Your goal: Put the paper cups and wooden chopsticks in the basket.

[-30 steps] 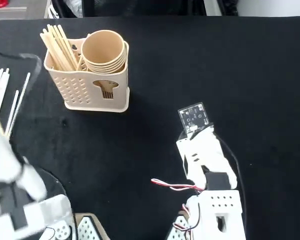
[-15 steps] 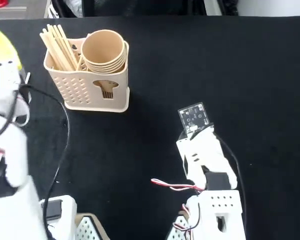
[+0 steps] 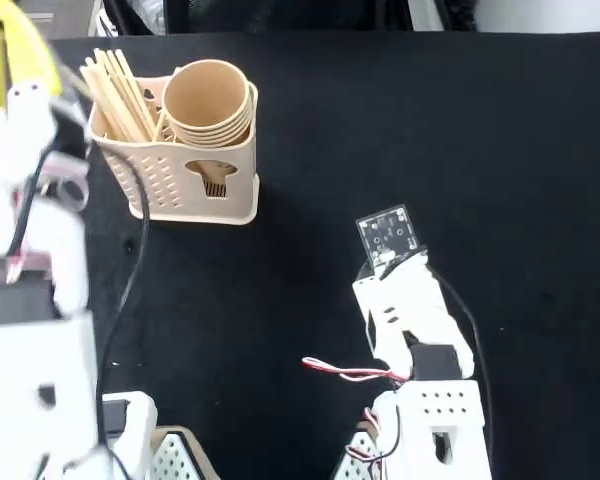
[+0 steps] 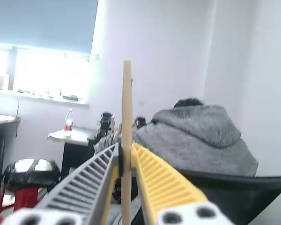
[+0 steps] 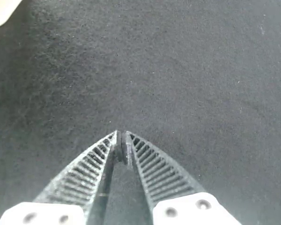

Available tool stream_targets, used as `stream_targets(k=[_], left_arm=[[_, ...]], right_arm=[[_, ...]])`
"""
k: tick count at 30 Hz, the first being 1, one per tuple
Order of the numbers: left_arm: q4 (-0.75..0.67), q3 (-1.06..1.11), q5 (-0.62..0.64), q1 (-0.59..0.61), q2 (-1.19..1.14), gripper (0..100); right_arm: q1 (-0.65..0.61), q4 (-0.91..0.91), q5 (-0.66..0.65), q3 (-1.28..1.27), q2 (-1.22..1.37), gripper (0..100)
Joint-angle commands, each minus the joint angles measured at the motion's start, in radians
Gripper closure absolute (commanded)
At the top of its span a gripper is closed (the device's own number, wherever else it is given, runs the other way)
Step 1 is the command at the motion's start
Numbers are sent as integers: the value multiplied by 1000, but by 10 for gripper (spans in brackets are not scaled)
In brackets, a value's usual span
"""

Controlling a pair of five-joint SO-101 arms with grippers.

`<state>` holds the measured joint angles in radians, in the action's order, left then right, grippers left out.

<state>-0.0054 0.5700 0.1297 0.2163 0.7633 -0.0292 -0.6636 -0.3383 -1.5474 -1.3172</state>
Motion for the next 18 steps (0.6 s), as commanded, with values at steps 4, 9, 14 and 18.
stream_targets(k=[4,9,14,18], left_arm=[[-114,2,132,50,-239,973],[-114,24,132,45,-302,972],[-40,81,86,21,-285,948],[255,77,61,-35,-160,830]], right_arm=[[-11,18,-6,10,-15,987],[-11,18,-6,10,-15,987],[-11,18,-6,10,-15,987],[-11,18,-6,10,-15,987]])
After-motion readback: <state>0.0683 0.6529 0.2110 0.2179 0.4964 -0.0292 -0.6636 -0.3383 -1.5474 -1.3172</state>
